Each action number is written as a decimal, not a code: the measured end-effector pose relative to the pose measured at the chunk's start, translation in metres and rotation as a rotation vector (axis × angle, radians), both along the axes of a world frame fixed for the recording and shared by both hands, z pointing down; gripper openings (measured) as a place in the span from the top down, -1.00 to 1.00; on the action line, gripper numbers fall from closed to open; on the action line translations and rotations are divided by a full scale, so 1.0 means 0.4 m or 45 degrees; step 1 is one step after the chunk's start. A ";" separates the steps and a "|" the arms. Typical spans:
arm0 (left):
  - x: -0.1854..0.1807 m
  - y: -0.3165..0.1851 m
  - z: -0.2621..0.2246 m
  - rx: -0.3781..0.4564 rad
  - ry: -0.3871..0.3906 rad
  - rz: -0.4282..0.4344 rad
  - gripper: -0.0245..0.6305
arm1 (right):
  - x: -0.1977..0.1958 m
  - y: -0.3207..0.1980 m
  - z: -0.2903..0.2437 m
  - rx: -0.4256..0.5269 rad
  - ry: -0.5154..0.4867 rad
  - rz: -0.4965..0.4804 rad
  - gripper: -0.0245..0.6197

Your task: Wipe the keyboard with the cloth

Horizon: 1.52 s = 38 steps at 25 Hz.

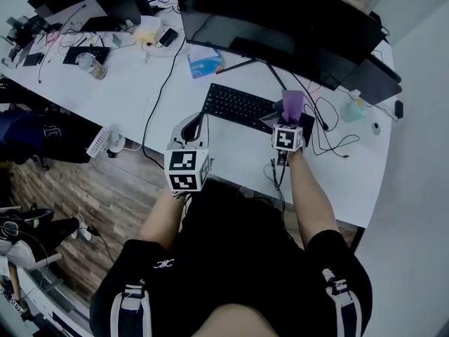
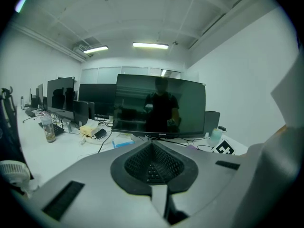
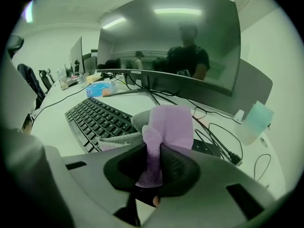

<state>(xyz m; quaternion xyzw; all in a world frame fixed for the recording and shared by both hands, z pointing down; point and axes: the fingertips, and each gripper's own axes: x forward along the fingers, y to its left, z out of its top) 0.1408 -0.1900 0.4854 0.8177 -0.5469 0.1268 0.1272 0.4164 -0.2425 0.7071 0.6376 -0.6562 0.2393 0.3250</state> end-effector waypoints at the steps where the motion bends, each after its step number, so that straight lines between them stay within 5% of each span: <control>1: -0.012 -0.003 0.000 -0.001 0.000 -0.008 0.89 | -0.014 -0.006 0.001 -0.001 -0.002 -0.008 0.65; 38: -0.362 -0.171 -0.034 0.017 -0.022 -0.088 0.89 | -0.479 -0.182 -0.005 -0.026 -0.067 -0.179 0.65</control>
